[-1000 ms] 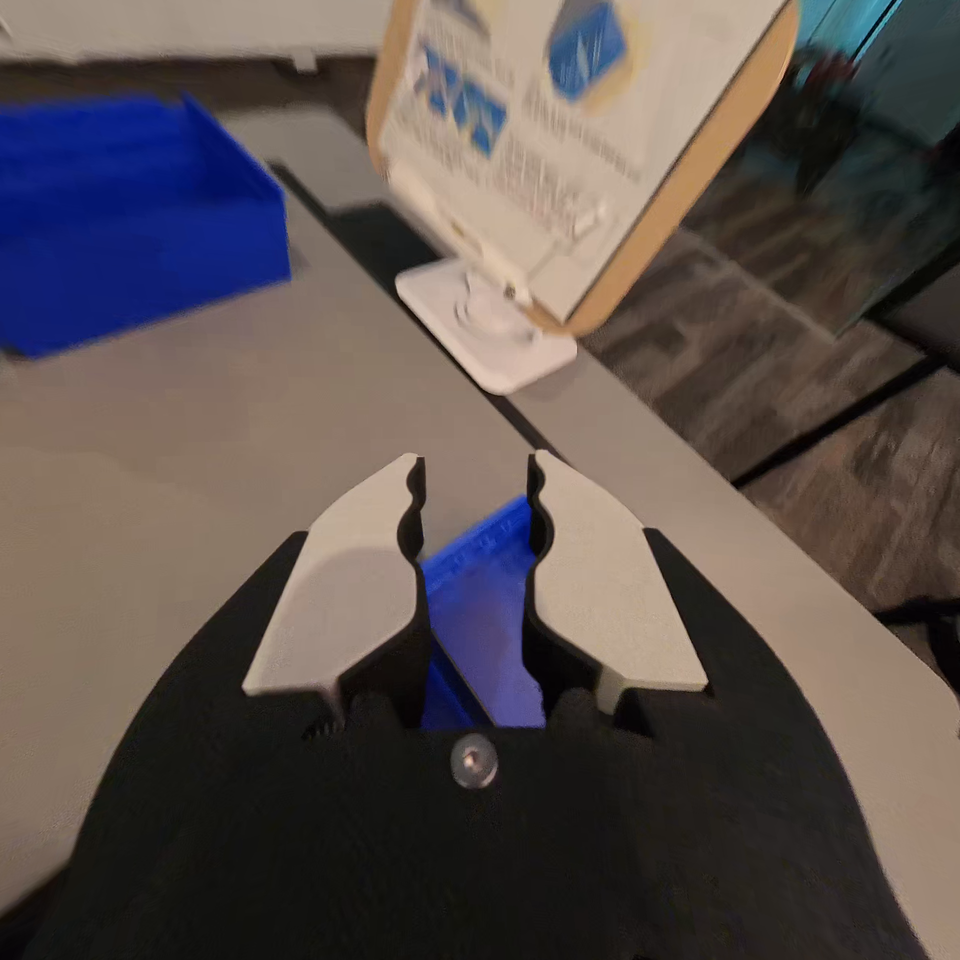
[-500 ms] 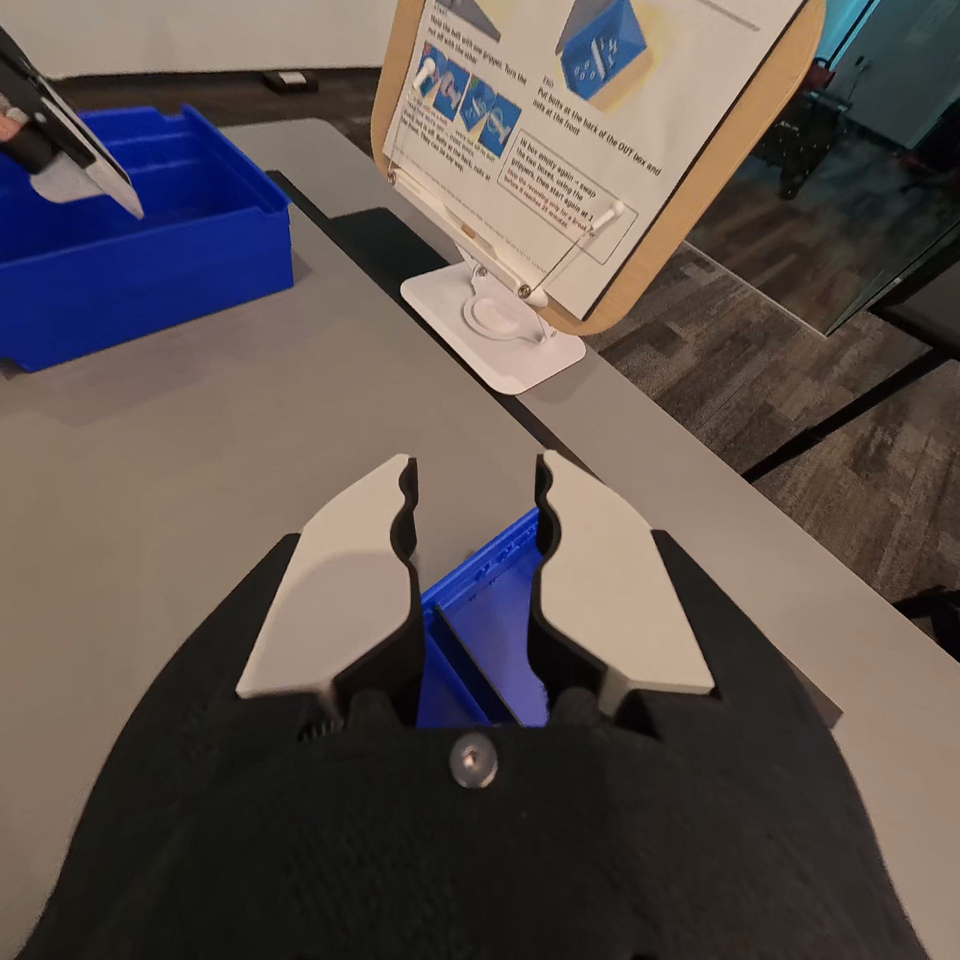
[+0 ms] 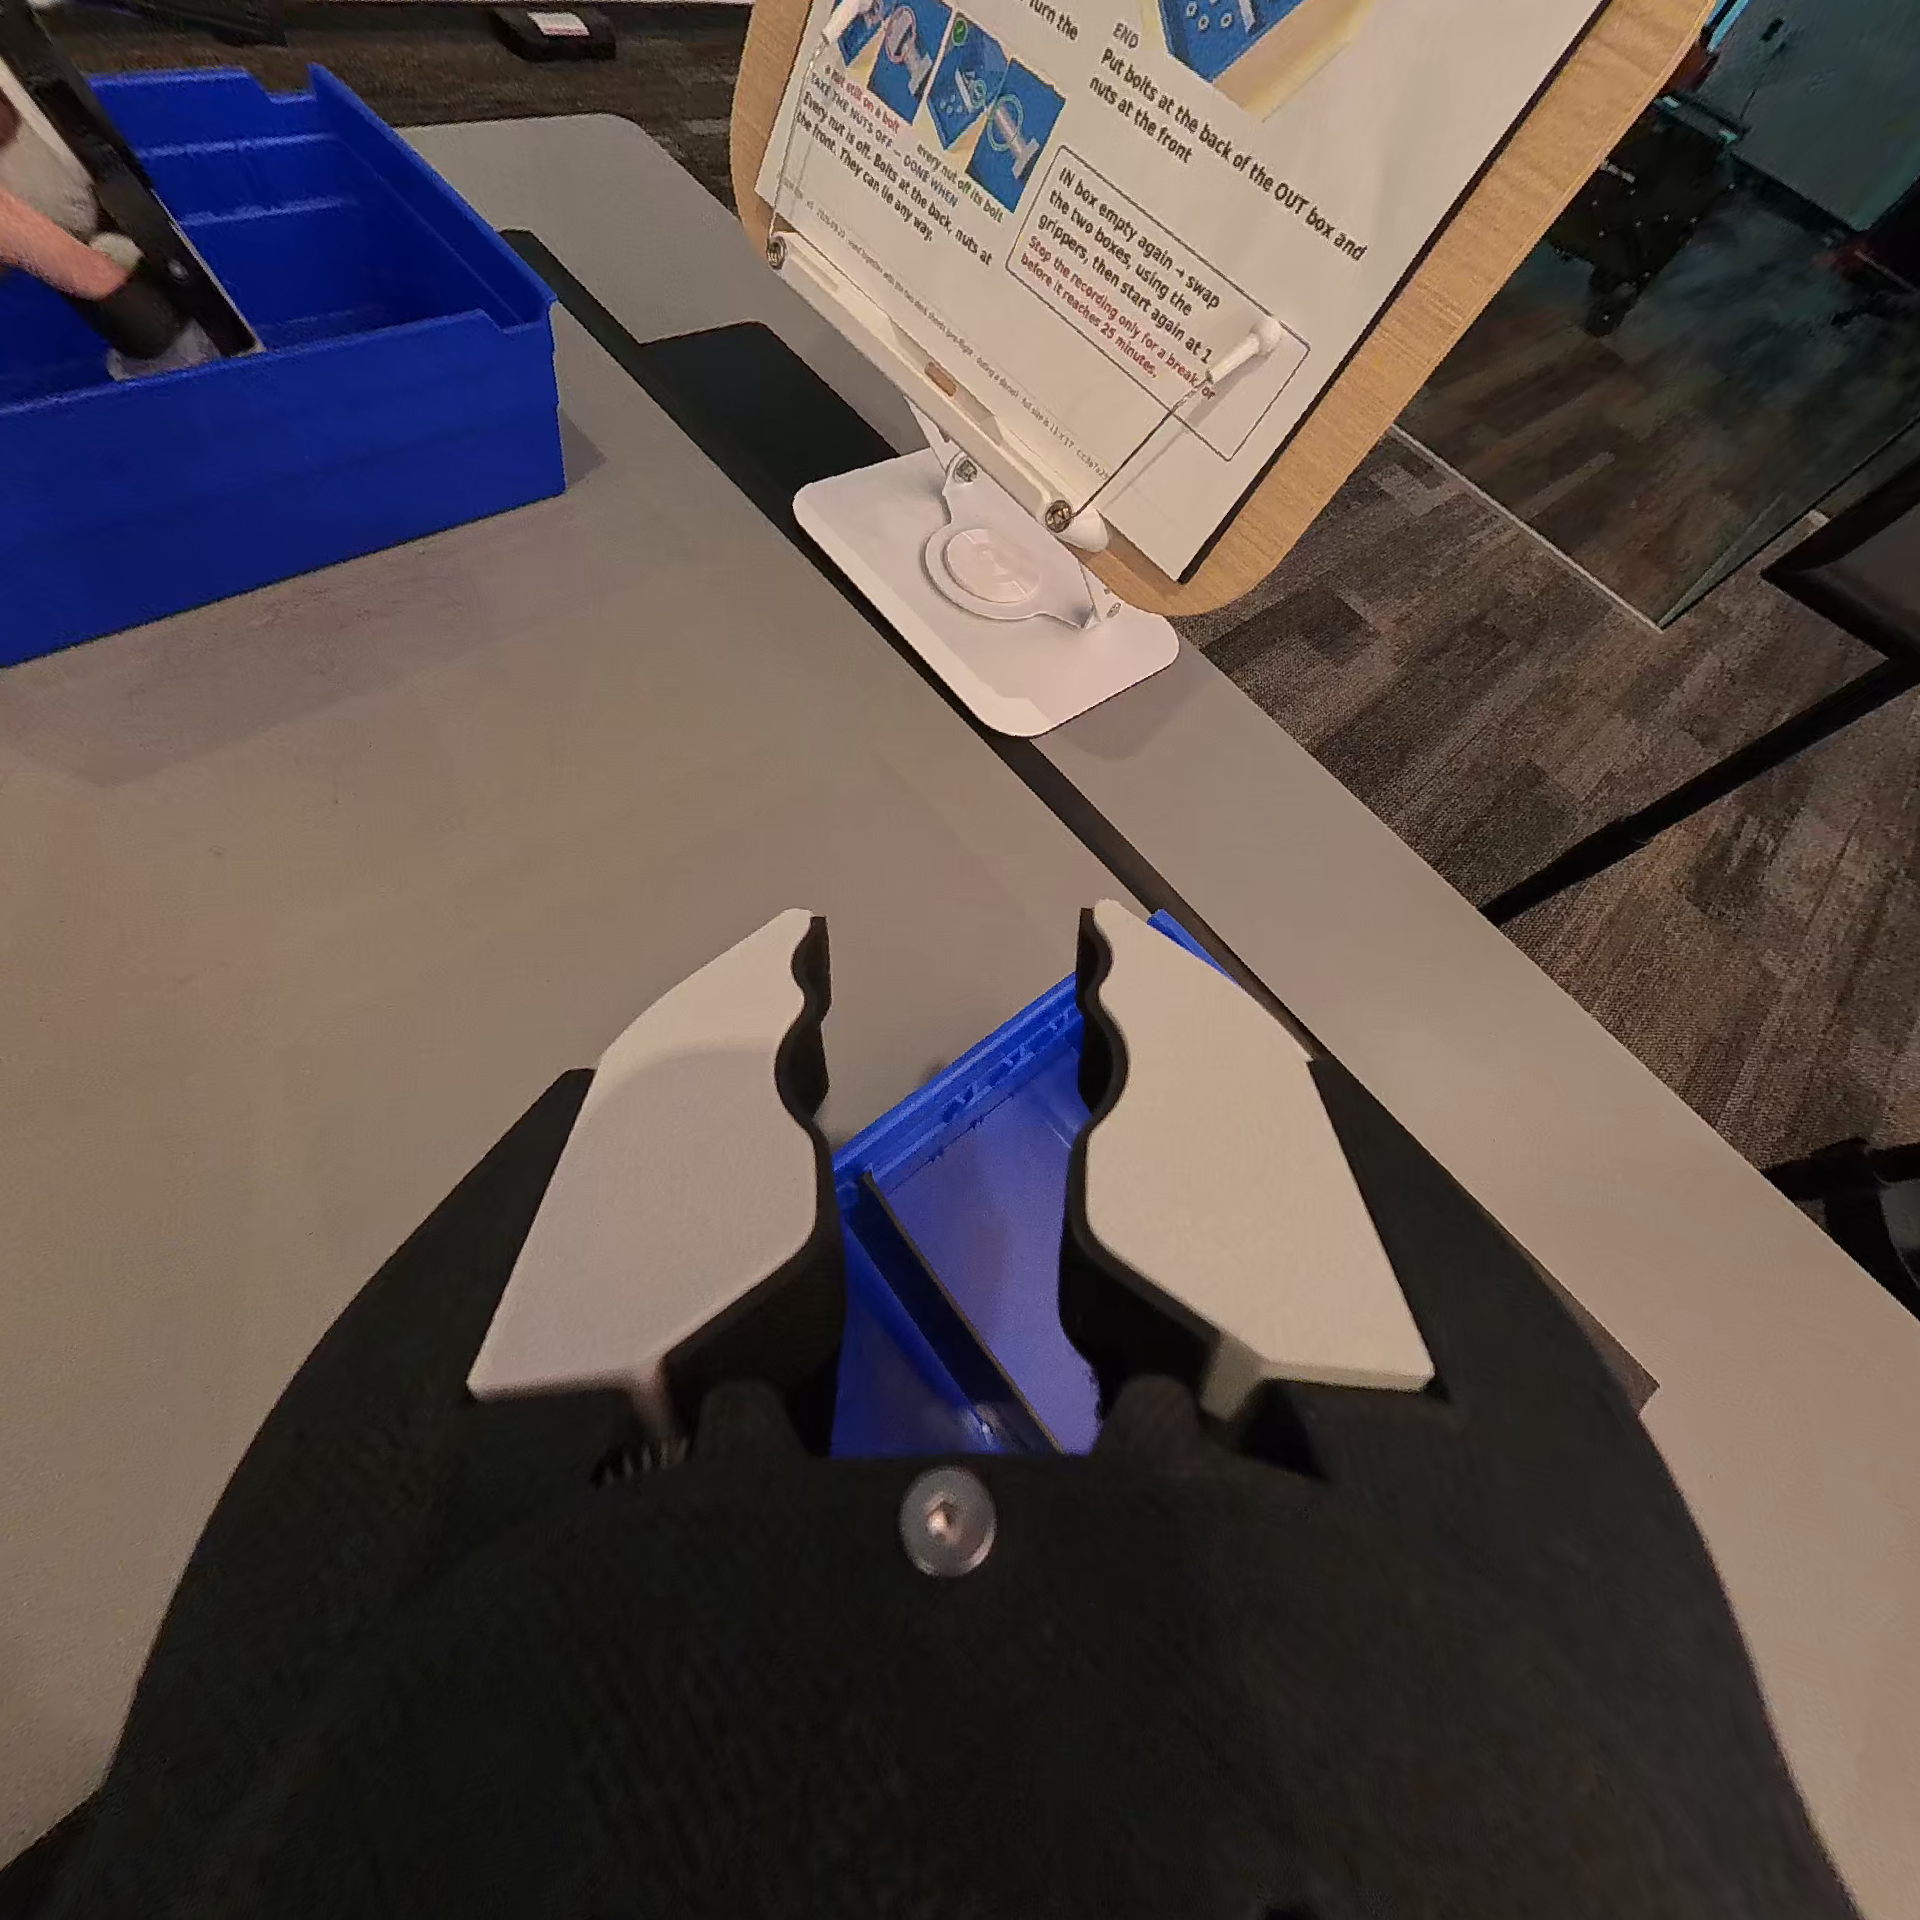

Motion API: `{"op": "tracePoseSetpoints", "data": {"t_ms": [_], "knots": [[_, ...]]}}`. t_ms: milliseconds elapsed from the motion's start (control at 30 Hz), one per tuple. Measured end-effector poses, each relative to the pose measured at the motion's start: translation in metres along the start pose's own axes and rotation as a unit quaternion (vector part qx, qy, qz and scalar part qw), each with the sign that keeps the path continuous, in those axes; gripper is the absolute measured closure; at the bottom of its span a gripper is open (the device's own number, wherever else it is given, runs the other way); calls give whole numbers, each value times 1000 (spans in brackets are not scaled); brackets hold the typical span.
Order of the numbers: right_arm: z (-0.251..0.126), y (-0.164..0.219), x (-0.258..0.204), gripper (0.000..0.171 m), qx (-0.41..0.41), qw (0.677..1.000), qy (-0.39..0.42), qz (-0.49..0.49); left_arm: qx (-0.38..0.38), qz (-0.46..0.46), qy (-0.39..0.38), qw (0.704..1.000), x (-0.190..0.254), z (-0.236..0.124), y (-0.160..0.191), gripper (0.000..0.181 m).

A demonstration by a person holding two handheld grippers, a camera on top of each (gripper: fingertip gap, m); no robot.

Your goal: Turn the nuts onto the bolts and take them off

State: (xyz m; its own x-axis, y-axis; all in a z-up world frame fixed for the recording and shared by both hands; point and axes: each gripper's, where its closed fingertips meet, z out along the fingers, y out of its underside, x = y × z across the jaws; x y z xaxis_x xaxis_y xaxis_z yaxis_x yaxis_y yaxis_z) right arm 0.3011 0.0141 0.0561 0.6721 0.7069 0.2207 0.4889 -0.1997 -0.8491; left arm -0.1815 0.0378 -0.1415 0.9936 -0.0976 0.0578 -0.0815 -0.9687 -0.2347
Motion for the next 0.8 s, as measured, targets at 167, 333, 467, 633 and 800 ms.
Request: {"op": "tracePoseSetpoints", "data": {"t_ms": [167, 333, 467, 633, 800], "knots": [[0, 3, 1, 125, -7, 1000, 1, 0, -15, 5, -2, 1000, 0, 9, 2, 160], [1, -1, 2, 126, -3, 1000, 9, -6, -13, 35, -14, 999, -7, 4, 2, 171], [1, -18, 0, 126, 29, 999, 22, -10, 96, 41, 11, 994, -2, -37, -23, 172], [-2, -81, -46, 130, 175, 983, -38, -39, 294, 161, 175, 926, 90, -137, -47, 172], [-16, -140, -149, 140, 343, 895, -284, -1, 384, 334, 395, 764, 230, -230, -2, 172]]}}
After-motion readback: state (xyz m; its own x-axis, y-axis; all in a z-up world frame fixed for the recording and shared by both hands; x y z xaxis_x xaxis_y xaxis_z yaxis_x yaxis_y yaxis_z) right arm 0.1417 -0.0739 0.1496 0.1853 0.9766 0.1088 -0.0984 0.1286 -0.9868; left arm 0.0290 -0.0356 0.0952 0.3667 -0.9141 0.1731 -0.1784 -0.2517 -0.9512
